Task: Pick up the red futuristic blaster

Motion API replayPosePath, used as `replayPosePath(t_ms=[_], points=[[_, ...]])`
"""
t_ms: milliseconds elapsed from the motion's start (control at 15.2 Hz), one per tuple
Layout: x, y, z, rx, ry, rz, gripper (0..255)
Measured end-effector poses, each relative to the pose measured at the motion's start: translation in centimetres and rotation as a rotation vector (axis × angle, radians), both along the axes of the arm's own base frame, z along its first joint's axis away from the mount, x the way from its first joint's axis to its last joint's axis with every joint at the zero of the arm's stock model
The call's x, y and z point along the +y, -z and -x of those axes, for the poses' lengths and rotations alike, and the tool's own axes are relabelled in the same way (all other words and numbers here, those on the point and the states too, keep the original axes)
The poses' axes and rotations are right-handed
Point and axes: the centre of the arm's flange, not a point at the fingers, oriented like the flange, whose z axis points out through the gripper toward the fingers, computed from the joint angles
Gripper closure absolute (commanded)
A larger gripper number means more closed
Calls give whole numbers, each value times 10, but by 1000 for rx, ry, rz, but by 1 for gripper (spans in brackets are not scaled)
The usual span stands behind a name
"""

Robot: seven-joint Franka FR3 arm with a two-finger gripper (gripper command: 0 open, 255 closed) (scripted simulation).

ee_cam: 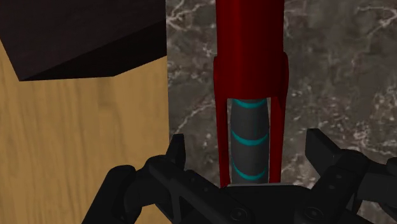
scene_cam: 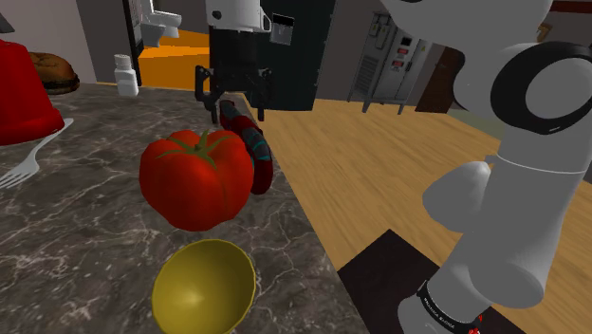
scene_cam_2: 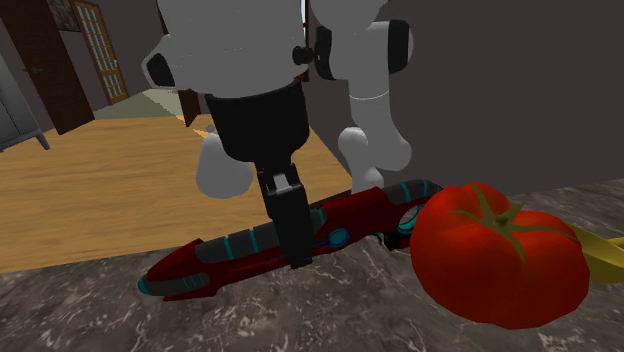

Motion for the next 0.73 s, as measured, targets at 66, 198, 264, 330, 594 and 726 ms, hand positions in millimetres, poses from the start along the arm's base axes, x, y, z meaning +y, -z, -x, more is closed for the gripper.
replayPosePath(t_ms=[66, 198, 264, 330, 594, 726], points=[[-1, 4, 0, 0, 0, 0, 0], [-2, 6, 1, -1, 0, -1, 255], [-2, 5, 1, -2, 0, -1, 255], [-2, 5, 1, -3, 0, -1, 255], [-2, 5, 1, -3, 1, -2, 255], [-2, 5, 1, -3, 1, -2, 255]])
